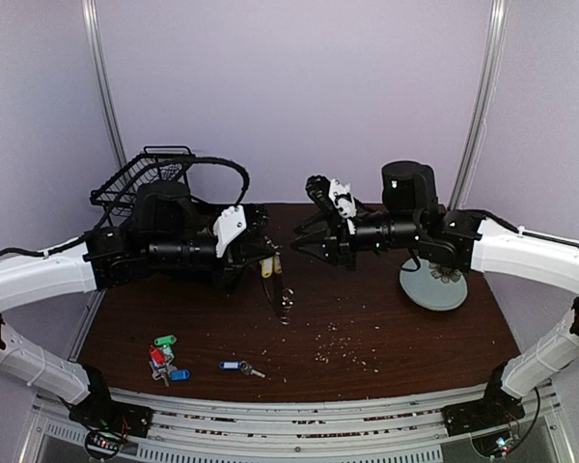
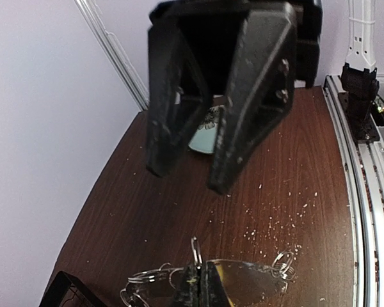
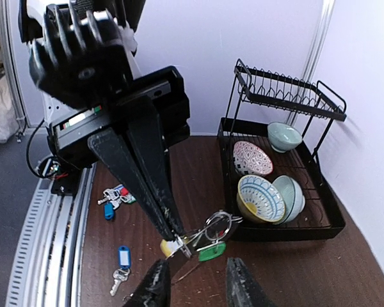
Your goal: Put the keys on the keyring
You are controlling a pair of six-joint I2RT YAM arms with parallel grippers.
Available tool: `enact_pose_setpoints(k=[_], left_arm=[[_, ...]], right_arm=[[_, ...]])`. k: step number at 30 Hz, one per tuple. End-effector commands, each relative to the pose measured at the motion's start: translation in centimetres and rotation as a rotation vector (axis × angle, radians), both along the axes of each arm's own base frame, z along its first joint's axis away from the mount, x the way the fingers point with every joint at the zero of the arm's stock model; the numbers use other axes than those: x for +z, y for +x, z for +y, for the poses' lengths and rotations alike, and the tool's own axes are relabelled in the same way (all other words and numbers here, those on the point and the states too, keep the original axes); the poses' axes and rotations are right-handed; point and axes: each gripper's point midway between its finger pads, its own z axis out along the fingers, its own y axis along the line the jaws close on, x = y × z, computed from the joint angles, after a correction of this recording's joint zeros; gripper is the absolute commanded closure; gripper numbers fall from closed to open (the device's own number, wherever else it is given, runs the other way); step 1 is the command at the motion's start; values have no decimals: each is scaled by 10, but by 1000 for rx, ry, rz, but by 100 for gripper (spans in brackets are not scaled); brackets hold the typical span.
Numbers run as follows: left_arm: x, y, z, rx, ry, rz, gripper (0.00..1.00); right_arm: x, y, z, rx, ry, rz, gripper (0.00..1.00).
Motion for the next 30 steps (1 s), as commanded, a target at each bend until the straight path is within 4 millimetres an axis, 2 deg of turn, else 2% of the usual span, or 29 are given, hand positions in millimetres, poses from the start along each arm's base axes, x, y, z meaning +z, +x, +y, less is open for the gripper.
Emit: enact_pose_setpoints(k=[1, 3, 6, 14, 22, 27, 30], left_arm=[[31, 5, 2, 28, -36, -105, 100], [34, 4, 3, 26, -44, -109, 100], [33, 2, 2, 19, -43, -106, 100], [36, -2, 3, 2, -54, -105, 100], [34, -4, 0, -17, -57, -97, 100], [46, -7, 2, -19, -110, -83, 100], [55, -5, 11, -23, -159, -72, 86]], right_arm=[[0, 0, 4, 67, -104, -134, 74], [-2, -2, 8, 99, -112, -156, 78], [-1, -7, 16, 168, -110, -168, 78], [-7, -3, 27, 209, -147, -162, 80], [-14, 3, 28, 186, -172, -163, 100], [-1, 3, 28, 162, -97, -98, 100], [28, -8, 24, 179, 109, -15, 100]])
